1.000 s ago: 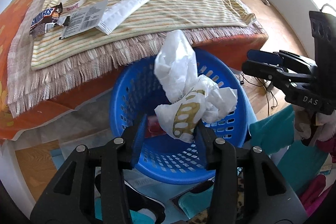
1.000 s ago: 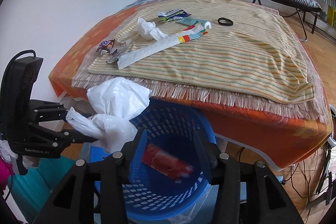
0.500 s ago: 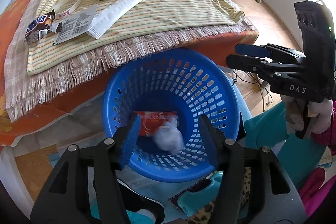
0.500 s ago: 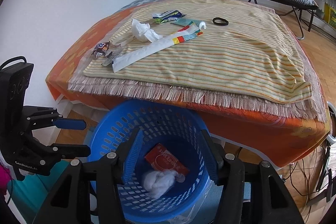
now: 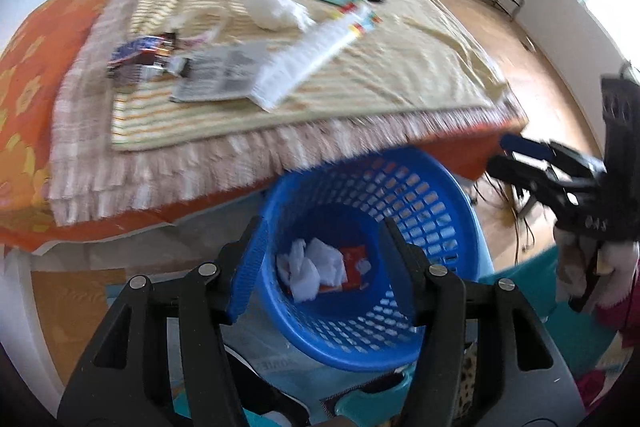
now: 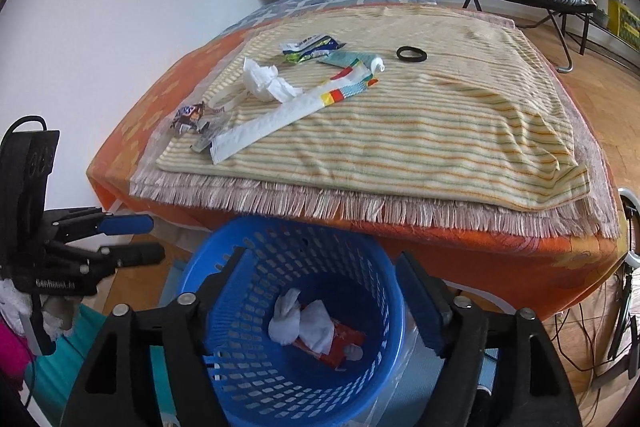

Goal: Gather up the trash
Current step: 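Move the left tool to the white tissue while the right tool reaches the white strip wrapper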

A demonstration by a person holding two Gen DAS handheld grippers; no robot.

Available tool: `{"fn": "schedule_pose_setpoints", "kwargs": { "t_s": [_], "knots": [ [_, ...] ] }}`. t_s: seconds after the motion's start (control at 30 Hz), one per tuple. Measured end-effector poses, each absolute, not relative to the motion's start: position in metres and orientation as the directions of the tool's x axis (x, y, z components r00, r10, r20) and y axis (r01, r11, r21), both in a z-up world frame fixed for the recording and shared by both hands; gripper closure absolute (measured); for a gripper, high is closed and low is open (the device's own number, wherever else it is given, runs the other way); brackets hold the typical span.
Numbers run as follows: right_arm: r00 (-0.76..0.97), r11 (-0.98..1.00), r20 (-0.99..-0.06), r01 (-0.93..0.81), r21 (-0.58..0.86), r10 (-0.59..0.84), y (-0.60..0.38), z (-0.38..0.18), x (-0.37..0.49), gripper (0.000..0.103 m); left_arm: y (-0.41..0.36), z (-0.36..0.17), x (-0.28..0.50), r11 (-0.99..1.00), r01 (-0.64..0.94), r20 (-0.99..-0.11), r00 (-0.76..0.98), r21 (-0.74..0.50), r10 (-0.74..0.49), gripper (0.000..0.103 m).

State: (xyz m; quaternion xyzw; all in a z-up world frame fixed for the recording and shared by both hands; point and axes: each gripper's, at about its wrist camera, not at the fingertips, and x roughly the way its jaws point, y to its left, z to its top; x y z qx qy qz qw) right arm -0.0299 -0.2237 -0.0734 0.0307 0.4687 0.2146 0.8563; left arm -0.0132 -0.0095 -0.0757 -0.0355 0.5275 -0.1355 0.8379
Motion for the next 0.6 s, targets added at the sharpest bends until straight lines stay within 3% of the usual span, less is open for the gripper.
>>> {"fn": "schedule_pose_setpoints", "kwargs": {
  "t_s": [0.2,0.6],
  "knots": [
    [0.475,0.903,-0.779,-0.331,0.272,0.409,-0.22,-0.066,-0.018,0.022,0.012,-0.068,0.005,0.972,0.107,-0.881,0.412,-0.208,-0.234,0.039],
    [0.458,0.881,-0.758,-0.324,0.343,0.464,-0.207,-0.047,0.026,0.018,0.034,-0.043,0.041,0.986,0.043,-0.868,0.468,-0.164,-0.165,0.039]
  ]
}}
